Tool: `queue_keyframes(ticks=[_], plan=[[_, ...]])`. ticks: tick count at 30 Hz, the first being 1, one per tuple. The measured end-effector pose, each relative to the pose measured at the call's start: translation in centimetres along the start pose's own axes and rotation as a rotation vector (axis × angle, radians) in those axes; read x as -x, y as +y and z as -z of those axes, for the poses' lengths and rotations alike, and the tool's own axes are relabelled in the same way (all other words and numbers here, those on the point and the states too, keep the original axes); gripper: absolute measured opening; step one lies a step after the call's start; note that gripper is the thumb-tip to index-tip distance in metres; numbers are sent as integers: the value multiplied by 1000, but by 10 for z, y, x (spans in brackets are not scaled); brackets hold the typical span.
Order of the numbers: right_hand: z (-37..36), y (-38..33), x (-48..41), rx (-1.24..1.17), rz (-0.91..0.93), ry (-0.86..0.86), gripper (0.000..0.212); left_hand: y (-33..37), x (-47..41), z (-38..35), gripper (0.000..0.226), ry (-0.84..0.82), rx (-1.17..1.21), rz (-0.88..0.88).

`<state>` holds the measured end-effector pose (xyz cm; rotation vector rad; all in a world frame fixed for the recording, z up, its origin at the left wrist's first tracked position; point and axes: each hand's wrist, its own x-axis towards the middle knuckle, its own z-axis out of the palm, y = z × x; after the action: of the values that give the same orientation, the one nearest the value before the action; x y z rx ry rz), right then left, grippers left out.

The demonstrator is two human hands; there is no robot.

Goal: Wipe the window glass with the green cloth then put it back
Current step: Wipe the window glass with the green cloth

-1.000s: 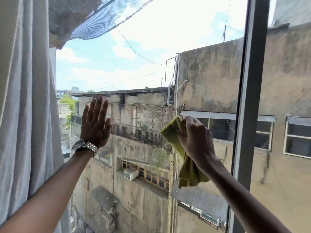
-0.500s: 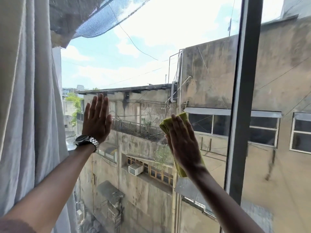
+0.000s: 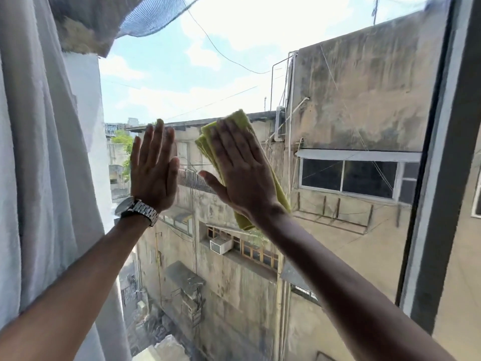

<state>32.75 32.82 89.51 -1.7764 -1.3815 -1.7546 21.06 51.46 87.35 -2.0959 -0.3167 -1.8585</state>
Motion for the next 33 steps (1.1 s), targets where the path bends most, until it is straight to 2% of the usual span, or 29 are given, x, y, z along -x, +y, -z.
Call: queue_keyframes(ticks=[4, 8, 11, 17, 19, 24, 28, 33], plan=[[5, 9, 67, -21, 95, -59, 80, 2, 0, 4, 59, 2, 8, 3], [38, 80, 145, 41, 111, -80, 83, 10, -2, 8, 60, -20, 4, 42], [53, 119, 142, 90, 95, -81, 85, 12, -3, 11, 60, -26, -22, 48], [32, 58, 46, 57, -14, -46, 94, 52, -3, -5, 66, 48, 92, 194], [25, 41, 38, 45, -2, -47, 97, 44, 1, -8, 64, 52, 85, 154], [21, 40, 108, 3, 133, -124, 100, 31, 6, -9, 63, 55, 37, 103], [28, 50, 164, -45, 124, -142, 96, 27, 8, -11, 62, 53, 19, 108], [20, 48, 148, -32, 89, -84, 100, 27, 8, -19, 63, 75, 1, 101]])
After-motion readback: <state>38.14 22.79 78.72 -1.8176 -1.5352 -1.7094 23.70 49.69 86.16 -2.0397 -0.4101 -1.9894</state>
